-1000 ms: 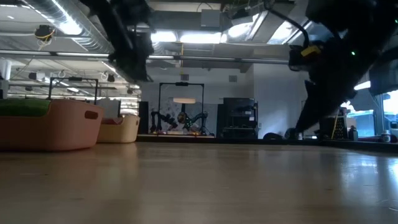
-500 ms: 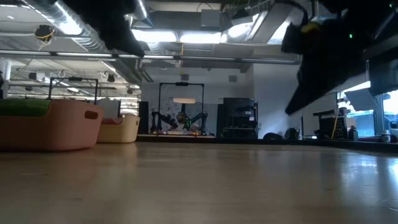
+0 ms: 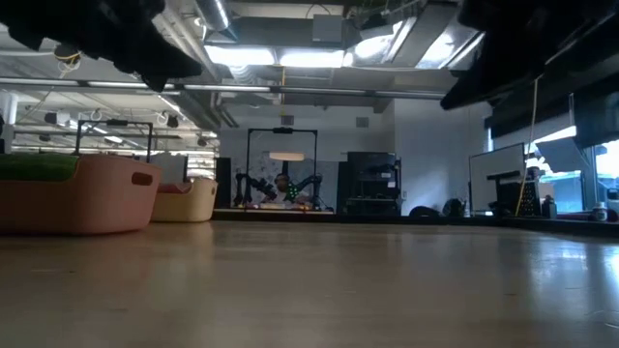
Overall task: Sort produce into baskets
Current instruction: Return to Home Position
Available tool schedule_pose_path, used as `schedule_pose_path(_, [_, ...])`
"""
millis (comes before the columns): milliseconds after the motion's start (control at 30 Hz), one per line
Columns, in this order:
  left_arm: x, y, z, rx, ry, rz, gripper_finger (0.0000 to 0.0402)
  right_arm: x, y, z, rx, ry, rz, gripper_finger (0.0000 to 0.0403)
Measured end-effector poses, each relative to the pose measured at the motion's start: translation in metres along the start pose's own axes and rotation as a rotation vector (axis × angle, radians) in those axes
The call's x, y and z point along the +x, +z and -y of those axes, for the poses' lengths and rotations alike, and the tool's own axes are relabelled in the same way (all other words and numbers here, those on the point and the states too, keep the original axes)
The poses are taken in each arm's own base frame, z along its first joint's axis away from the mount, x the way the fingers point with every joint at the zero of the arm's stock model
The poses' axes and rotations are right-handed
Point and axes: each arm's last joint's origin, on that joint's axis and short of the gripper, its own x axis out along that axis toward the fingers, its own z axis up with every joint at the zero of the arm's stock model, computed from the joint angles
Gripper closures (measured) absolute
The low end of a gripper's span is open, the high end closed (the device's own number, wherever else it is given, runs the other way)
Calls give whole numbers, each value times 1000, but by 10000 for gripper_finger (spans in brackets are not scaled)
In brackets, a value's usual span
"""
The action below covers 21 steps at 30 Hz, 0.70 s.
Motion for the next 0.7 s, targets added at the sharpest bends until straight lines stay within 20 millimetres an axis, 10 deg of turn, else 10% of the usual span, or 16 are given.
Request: schedule_pose_path(700, [-10, -15, -5, 33, 19, 59, 386, -52, -88, 59, 31, 244, 498, 393])
